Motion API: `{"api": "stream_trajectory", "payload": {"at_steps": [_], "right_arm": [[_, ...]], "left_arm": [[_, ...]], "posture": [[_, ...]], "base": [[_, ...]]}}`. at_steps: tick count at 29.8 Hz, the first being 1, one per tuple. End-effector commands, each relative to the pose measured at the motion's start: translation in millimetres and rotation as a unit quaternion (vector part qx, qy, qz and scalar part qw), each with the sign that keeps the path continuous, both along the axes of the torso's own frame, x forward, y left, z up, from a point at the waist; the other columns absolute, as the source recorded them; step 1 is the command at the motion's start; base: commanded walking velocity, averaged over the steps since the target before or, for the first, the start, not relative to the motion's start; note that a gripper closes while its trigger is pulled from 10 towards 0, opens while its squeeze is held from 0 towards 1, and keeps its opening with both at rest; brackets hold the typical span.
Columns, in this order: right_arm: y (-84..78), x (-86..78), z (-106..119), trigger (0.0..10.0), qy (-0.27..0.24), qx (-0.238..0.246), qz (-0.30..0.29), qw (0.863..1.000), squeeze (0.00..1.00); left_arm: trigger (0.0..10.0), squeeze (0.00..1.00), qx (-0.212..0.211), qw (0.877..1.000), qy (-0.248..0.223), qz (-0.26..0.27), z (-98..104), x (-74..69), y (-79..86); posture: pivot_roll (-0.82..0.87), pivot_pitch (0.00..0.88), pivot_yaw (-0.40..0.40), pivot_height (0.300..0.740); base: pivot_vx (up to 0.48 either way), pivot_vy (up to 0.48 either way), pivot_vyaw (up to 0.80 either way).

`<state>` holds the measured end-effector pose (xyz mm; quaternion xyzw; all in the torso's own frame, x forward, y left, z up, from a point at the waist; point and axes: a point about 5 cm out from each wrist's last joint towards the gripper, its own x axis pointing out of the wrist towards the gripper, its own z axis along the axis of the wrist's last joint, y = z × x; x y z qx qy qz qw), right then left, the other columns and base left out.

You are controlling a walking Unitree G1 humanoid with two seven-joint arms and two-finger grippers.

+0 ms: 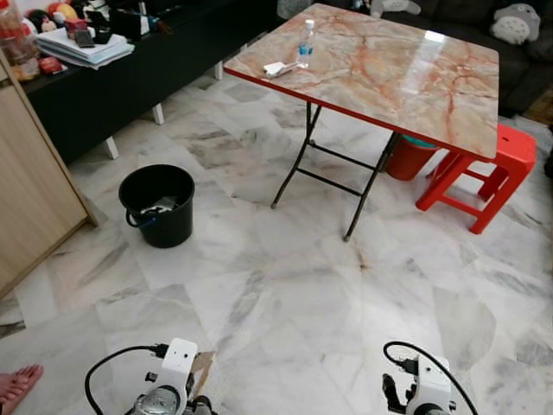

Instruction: Picking trash to rubbish bin

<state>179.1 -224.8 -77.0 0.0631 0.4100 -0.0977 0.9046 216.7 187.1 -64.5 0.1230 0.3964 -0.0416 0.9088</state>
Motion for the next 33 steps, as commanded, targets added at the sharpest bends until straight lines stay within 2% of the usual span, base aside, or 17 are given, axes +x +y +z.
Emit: {"api": "stream_trajectory", "payload": {"at_steps": [1,5,11,18,21,23,29,33], "right_arm": [[-3.4,-3.4,-0.9,10.0,0.007,-0.007,0.004,1.0,0.0],[-2.6,-4.7,-1.6,10.0,0.007,-0.006,0.0,1.0,0.0],[-0.7,-5.7,-2.7,10.0,0.014,-0.004,0.016,1.0,0.0],[6.0,-2.2,-2.8,10.0,0.016,-0.008,0.03,0.999,0.0],[11.8,0.7,-2.5,10.0,0.013,-0.012,0.038,0.999,0.0],[13.2,1.7,-2.1,10.0,0.006,-0.004,0.031,0.999,0.0],[13.2,2.9,-1.5,10.0,0.005,-0.002,0.027,1.0,0.0],[13.1,3.6,-1.0,10.0,0.005,-0.012,0.04,0.999,0.0]], "left_arm": [[10.0,0.0,0.003,1.0,0.012,0.004,-3.0,-4.2,-0.4],[10.0,0.0,0.003,1.0,0.013,0.002,-3.5,-4.9,-1.1],[10.0,0.0,0.003,1.0,0.015,0.004,-4.3,-6.4,-0.7],[10.0,0.0,0.008,0.999,0.031,0.0,-10.1,-17.5,2.0],[10.0,0.0,0.01,0.999,0.036,-0.004,-11.7,-20.5,1.8],[10.0,0.0,0.01,0.999,0.036,-0.004,-11.8,-20.7,1.9],[10.0,0.0,0.01,0.999,0.037,-0.006,-11.7,-20.3,1.2],[10.0,0.0,0.01,0.999,0.036,-0.007,-11.1,-18.8,0.4]], "posture": [[0.05,0.123,-0.153,0.74],[0.05,0.126,-0.155,0.74],[0.05,0.127,-0.156,0.74],[0.06,0.131,-0.156,0.74],[0.06,0.129,-0.156,0.74],[0.06,0.129,-0.156,0.74],[0.06,0.126,-0.154,0.74],[0.06,0.126,-0.154,0.74]], "base": [[0.251,0.0,0.0],[0.27,0.0,0.8],[0.296,0.0,0.0],[0.329,0.0,0.0],[0.358,0.0,0.77],[0.369,0.0,0.71],[0.376,0.0,0.0],[0.374,0.0,0.28]]}}
